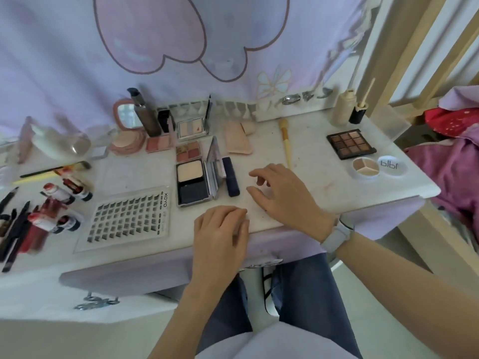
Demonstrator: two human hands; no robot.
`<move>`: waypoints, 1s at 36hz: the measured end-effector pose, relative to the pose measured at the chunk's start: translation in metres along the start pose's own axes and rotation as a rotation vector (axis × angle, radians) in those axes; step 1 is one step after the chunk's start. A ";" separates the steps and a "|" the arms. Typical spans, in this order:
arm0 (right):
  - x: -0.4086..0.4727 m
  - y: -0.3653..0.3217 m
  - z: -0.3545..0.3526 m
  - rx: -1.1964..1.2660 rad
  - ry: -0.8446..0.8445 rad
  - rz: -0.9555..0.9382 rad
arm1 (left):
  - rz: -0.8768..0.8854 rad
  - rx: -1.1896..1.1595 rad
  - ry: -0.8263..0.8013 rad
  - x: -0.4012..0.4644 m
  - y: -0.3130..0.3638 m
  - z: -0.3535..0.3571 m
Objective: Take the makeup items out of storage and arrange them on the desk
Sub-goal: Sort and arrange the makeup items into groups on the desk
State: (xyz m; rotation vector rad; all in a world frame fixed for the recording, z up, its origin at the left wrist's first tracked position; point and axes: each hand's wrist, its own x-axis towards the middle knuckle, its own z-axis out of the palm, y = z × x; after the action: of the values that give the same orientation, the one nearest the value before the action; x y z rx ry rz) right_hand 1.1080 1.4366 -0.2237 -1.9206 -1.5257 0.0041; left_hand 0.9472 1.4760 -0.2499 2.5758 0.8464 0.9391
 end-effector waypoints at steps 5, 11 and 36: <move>0.019 -0.015 0.028 -0.106 -0.054 0.049 | 0.007 0.029 0.042 -0.011 -0.018 -0.003; 0.018 -0.011 0.034 -0.214 0.000 0.133 | -0.017 0.023 0.059 -0.009 -0.017 -0.003; -0.036 0.029 -0.097 0.498 -0.209 0.241 | 0.003 -0.451 -0.392 0.050 0.066 0.032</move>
State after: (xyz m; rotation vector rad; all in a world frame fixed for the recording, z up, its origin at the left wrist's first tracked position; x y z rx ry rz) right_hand 1.1602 1.3549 -0.1769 -1.7150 -1.2578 0.6478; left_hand 1.0275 1.4523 -0.2203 2.2511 0.4583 0.5187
